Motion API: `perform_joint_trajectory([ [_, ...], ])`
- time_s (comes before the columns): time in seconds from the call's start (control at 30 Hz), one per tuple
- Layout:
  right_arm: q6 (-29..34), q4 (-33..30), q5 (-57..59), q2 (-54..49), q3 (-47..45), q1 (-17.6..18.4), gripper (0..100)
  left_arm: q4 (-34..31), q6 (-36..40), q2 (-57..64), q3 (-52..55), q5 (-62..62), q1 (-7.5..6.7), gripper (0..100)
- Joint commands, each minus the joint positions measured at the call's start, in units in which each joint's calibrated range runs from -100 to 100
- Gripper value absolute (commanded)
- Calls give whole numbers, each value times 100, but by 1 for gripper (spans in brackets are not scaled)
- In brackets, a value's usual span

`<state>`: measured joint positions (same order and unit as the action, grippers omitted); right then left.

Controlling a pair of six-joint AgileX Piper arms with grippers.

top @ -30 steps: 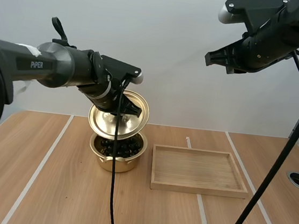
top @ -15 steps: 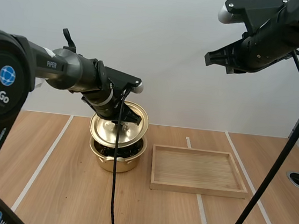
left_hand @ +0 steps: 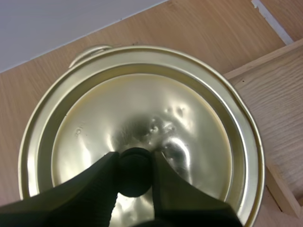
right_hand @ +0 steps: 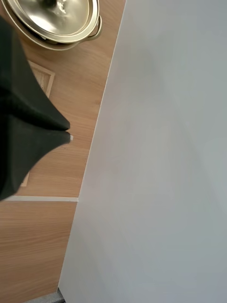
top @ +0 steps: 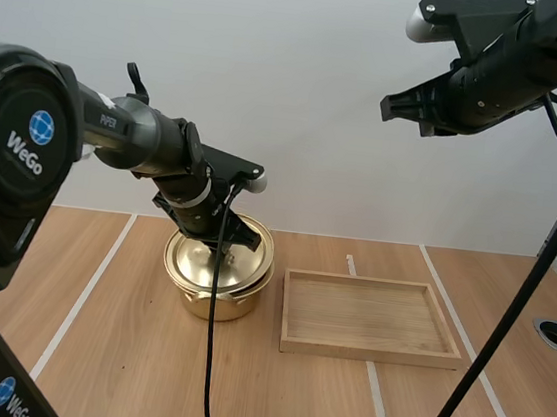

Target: Open the pot, put the grape inside, and close it

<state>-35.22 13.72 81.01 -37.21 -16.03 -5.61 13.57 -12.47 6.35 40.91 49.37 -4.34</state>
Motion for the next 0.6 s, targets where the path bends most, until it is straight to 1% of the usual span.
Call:
perform_joint_trajectory([
  [0.0, -11, 54, -4, -79, 7, -23, 0, -76, 57, -50, 7, 13, -17, 0],
  [0.57, -20, 63, 1, -79, 7, -23, 0, -166, 62, -380, -34, 242, -17, 0],
])
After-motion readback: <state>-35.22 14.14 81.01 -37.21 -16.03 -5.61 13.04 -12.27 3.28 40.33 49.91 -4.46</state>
